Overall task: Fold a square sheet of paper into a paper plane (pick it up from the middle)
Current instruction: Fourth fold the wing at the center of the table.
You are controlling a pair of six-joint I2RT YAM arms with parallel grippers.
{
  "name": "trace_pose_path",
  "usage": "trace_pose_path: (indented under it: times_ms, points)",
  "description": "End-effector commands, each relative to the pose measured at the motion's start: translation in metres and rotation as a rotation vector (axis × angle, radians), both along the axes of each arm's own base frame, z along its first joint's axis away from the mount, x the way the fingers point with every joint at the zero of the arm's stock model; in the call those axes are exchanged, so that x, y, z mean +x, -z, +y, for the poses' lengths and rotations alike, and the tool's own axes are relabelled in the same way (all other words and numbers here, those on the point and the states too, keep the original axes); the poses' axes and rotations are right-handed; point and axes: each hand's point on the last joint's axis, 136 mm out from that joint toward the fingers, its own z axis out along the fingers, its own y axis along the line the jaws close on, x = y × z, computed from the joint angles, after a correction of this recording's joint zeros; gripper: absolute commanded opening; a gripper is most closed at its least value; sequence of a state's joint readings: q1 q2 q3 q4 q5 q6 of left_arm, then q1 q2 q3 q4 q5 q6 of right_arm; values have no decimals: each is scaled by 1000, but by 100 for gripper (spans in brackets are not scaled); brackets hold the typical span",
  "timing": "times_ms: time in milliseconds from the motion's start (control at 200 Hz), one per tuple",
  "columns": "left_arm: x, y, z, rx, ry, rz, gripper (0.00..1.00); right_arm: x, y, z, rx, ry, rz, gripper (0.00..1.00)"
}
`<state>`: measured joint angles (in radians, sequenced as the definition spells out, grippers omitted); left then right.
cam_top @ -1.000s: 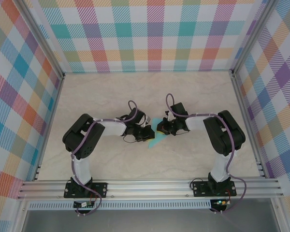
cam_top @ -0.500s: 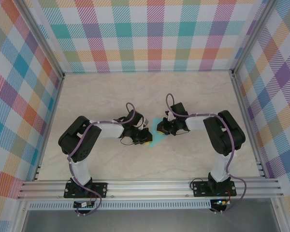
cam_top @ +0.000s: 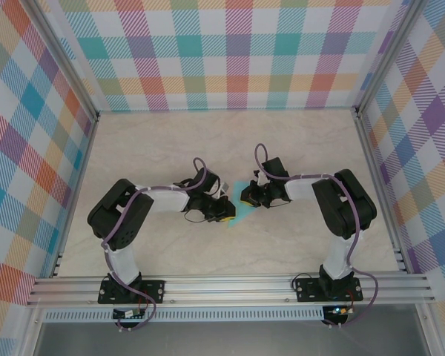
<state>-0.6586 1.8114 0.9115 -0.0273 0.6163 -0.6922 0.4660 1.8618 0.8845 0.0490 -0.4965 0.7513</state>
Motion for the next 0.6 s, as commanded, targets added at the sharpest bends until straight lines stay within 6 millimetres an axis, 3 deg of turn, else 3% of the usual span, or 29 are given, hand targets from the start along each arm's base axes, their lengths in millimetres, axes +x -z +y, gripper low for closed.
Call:
trace_pose_path:
  times_ms: [0,245,440,595]
  points:
    - [-1,-14,-1,-21,0,-25,16,-27,46,-25,-148,28,121,8]
    - [-15,8,-12,4,67,32,18,-27,46,-25,-148,26,125,8]
    - [-30,33,2,101,74,85,17,-29,48,-26,-152,26,131,8]
    - [-52,40,20,135,89,117,17,-29,48,-26,-153,24,131,8]
